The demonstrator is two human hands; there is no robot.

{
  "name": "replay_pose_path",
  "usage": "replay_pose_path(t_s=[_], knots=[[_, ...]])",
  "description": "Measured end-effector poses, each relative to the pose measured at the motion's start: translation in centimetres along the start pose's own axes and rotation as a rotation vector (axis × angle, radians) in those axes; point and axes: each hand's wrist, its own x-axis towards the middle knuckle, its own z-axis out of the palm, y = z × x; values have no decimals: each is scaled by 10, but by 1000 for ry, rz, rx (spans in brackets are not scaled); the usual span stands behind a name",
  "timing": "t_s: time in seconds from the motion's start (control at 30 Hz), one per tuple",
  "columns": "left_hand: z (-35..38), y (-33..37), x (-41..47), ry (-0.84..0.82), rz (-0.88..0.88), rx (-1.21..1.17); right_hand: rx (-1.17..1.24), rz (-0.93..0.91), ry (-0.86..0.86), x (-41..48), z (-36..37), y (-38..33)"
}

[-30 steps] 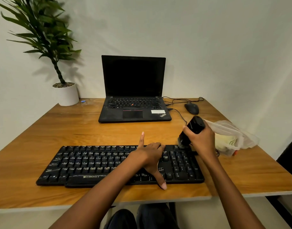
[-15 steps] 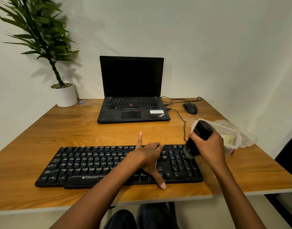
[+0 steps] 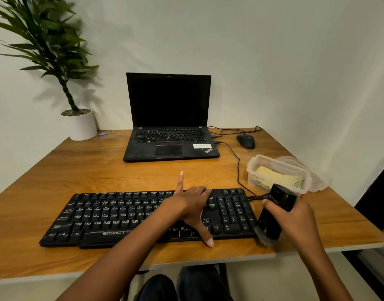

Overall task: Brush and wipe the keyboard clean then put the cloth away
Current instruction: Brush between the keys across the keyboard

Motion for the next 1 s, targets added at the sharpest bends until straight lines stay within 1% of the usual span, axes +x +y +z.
replay_pose_path(t_s=[0.1, 0.17, 0.23, 0.3, 0.33, 0.47, 0.5, 0.57, 0.63, 0.73, 0.83, 0.9, 0.97, 1.0], knots=[[-2, 1, 0, -3, -5, 9, 50, -48, 68, 15, 10, -8], [-3, 1, 0, -1, -6, 17, 12, -68, 65, 18, 17, -2], [-2, 1, 1, 9, -7, 23, -46, -18, 33, 13, 16, 5], [0, -1, 0, 30, -8, 25, -34, 55, -7, 12, 5, 7], [2, -1, -1, 40, -6, 23, 24, 82, -11, 13, 0, 5], [11, -19, -14, 47, -35, -19, 474, 134, 3, 24, 3, -13], [12, -26, -19, 32, -45, -26, 505, 134, -25, 28, 10, -18], [15, -39, -27, 8, -58, -28, 451, 103, -116, 36, 27, -25], [16, -45, -31, 9, -44, -40, 336, 56, -170, 42, 46, -31], [16, -45, -30, 36, -15, -53, 40, -86, -216, 47, 69, -32], [16, -45, -28, 48, -13, -31, -158, -218, -289, 43, 84, -25], [16, -46, -27, 61, -6, -6, -218, -220, -334, 41, 87, -19], [16, -46, -25, 62, -4, 22, -252, -171, -406, 44, 85, -20], [15, -46, -24, 56, -6, 34, -253, -162, -416, 47, 84, -23]])
